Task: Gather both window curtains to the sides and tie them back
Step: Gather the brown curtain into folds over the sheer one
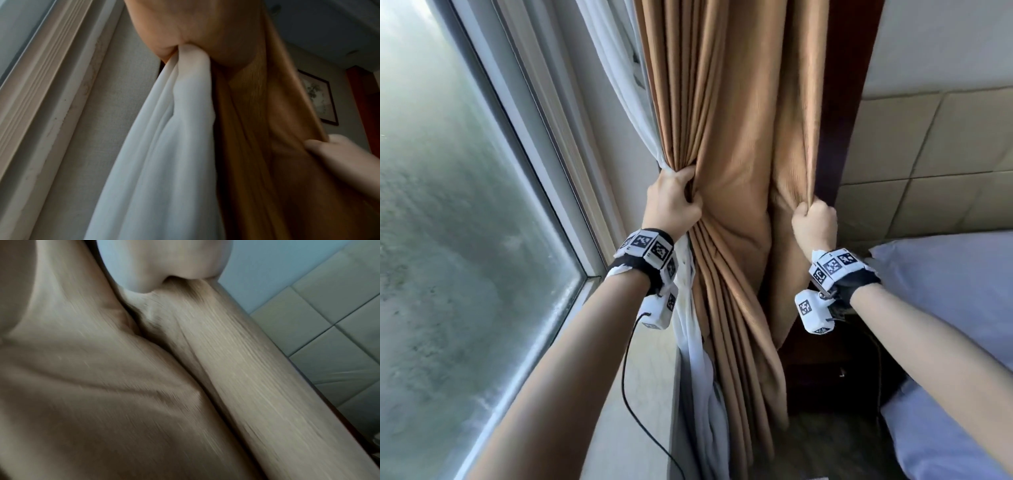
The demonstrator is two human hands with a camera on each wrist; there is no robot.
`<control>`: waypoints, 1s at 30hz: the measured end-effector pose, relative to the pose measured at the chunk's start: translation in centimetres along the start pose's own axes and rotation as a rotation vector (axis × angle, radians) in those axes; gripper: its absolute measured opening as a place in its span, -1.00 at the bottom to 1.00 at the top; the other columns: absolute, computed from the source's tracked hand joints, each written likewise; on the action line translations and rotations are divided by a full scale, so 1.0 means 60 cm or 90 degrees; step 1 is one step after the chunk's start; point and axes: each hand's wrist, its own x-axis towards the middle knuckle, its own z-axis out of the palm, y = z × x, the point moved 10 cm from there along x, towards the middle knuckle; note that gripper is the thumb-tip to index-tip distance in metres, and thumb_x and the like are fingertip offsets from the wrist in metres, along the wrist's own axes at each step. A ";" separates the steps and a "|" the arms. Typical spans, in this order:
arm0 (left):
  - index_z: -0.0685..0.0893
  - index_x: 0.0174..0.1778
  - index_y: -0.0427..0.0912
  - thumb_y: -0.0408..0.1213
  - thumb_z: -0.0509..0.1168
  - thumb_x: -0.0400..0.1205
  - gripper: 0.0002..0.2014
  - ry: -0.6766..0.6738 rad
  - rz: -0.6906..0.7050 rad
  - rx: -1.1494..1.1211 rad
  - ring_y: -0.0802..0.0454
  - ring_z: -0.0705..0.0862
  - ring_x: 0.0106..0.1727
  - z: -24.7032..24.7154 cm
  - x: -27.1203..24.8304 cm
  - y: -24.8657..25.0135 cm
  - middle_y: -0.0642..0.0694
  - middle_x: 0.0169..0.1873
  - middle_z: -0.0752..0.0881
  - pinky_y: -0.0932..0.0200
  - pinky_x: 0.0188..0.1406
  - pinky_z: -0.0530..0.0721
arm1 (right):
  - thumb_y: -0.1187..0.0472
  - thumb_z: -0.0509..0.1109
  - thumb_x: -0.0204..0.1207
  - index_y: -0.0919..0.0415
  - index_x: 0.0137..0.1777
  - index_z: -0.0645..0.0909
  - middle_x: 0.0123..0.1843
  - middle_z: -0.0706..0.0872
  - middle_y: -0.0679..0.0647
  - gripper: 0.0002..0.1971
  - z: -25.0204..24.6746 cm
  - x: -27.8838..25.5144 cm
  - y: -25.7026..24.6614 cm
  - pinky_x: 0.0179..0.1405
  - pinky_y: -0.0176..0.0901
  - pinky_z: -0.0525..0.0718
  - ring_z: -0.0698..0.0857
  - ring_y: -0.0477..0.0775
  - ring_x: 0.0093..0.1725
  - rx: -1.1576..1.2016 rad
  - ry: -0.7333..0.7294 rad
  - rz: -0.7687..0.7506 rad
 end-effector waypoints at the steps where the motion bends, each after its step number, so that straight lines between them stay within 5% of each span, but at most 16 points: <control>1: 0.67 -0.07 -0.15 -0.35 0.29 0.43 -0.82 0.005 -0.010 -0.002 -0.28 0.61 -0.10 -0.001 -0.003 -0.001 -0.14 -0.19 0.51 0.23 -0.15 0.39 | 0.28 0.17 0.57 0.50 0.10 0.66 -0.08 0.69 0.59 -0.67 -0.019 -0.009 0.003 -0.04 0.27 0.63 0.65 0.60 -0.04 0.012 0.021 0.001; 7: 0.66 -0.04 -0.13 -0.32 0.30 0.44 -0.81 0.021 -0.074 -0.014 -0.30 0.61 -0.06 -0.005 -0.021 0.003 -0.14 -0.19 0.49 0.15 -0.06 0.46 | 0.17 0.06 0.35 0.47 -0.05 0.68 -0.18 0.71 0.53 -0.54 -0.081 -0.098 -0.014 -0.14 0.20 0.60 0.66 0.55 -0.15 0.130 0.099 0.016; 12: 0.64 -0.13 -0.06 -0.26 0.31 0.40 -0.85 0.026 -0.079 -0.035 -0.22 0.61 -0.10 -0.008 -0.047 0.028 -0.14 -0.26 0.58 0.17 -0.12 0.42 | 0.27 0.22 0.52 0.44 0.07 0.55 -0.19 0.71 0.46 -0.76 -0.022 -0.191 -0.105 -0.19 0.19 0.65 0.68 0.52 -0.17 0.102 -0.098 -0.136; 15: 0.71 -0.02 -0.04 -0.15 0.31 0.45 -0.78 0.025 -0.067 -0.057 -0.20 0.63 -0.01 -0.016 -0.063 0.056 -0.18 -0.16 0.66 0.14 -0.02 0.47 | 0.30 0.26 0.53 0.40 0.18 0.51 -0.06 0.68 0.40 -0.73 0.005 -0.223 -0.156 -0.18 0.23 0.66 0.69 0.51 -0.12 0.038 -0.155 -0.253; 18: 0.73 -0.07 -0.02 0.12 0.27 0.58 -0.70 0.027 -0.094 -0.093 -0.09 0.64 -0.03 -0.024 -0.066 0.071 -0.15 -0.14 0.70 0.26 -0.08 0.39 | 0.33 0.22 0.56 0.39 0.23 0.50 0.09 0.61 0.35 -0.73 0.028 -0.243 -0.187 -0.10 0.21 0.58 0.67 0.50 -0.05 -0.054 -0.217 -0.315; 21: 0.73 0.04 -0.03 0.37 0.28 0.47 -0.46 -0.003 -0.132 -0.121 -0.07 0.64 0.04 -0.018 -0.062 0.061 -0.14 0.03 0.66 0.23 0.06 0.51 | 0.35 0.19 0.59 0.38 0.34 0.47 0.19 0.56 0.33 -0.67 0.042 -0.245 -0.203 -0.03 0.18 0.56 0.64 0.46 0.03 -0.124 -0.280 -0.346; 23: 0.71 0.14 -0.07 0.23 0.38 0.47 -0.50 -0.020 -0.122 -0.060 -0.17 0.64 0.11 -0.012 -0.057 0.054 -0.21 0.09 0.63 0.12 0.14 0.56 | 0.34 0.19 0.57 0.37 0.32 0.48 0.20 0.55 0.32 -0.67 0.047 -0.243 -0.209 0.03 0.18 0.58 0.64 0.45 0.07 -0.127 -0.322 -0.355; 26: 0.69 0.02 -0.13 -0.20 0.36 0.44 -0.75 -0.012 -0.094 0.023 -0.32 0.64 -0.03 -0.017 -0.051 0.042 -0.28 -0.10 0.62 0.12 -0.05 0.50 | 0.31 0.22 0.49 0.32 0.20 0.58 0.18 0.59 0.21 -0.69 0.057 -0.232 -0.206 0.13 0.10 0.62 0.64 0.33 0.10 -0.067 -0.397 -0.355; 30: 0.69 -0.06 -0.10 -0.22 0.35 0.38 -0.77 -0.023 -0.069 0.032 -0.25 0.64 -0.15 -0.028 -0.043 0.014 -0.21 -0.26 0.67 0.10 -0.09 0.57 | 0.39 0.19 0.42 0.14 -0.08 0.81 -0.23 0.77 -0.08 -0.65 0.067 -0.149 -0.187 0.03 -0.17 0.66 0.74 0.00 -0.16 0.109 -0.447 -0.239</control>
